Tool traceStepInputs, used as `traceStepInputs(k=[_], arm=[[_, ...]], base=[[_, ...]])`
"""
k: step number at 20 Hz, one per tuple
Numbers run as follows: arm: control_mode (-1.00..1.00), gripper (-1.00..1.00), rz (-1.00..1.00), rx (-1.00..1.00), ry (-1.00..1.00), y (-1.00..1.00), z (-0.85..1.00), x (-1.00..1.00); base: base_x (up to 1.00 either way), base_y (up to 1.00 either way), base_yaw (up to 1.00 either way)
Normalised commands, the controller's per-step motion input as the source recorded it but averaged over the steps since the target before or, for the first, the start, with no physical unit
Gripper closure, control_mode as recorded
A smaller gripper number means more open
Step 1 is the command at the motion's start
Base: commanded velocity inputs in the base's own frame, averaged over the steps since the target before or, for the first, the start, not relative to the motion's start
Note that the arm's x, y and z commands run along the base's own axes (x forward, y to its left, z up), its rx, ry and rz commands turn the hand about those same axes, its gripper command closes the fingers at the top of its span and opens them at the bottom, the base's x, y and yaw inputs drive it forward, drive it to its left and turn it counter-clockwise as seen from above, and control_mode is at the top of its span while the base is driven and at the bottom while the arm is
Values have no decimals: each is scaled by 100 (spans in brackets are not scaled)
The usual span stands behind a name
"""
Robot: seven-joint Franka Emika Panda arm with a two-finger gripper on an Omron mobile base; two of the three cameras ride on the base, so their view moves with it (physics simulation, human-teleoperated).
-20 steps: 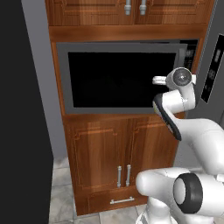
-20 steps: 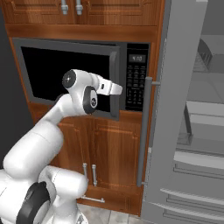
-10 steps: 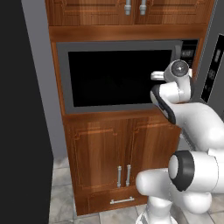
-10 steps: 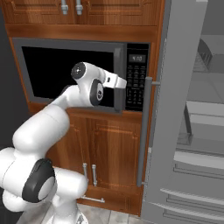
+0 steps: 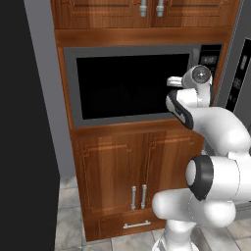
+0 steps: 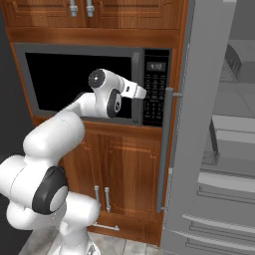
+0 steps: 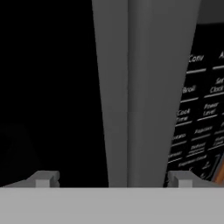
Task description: Place the tupperware containing the steak and corn meal in the microwave. Close the microwave door and press the start button to reheat the meal.
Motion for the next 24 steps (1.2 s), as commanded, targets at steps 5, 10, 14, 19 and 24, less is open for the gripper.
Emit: traceStepInputs(k=[5, 10, 14, 19, 24], arm=[[-100, -100, 8, 9, -5, -17, 0, 38], [-100, -100, 2, 0, -1, -8, 0, 41], [-100, -100, -1, 0, 0, 0, -3, 51], [-100, -100, 0, 0, 0, 0, 0, 36], [-100, -100, 0, 0, -1, 0, 0, -36]], base=[[0, 0, 0], [0, 0, 0], [0, 0, 0], [0, 0, 0], [0, 0, 0]])
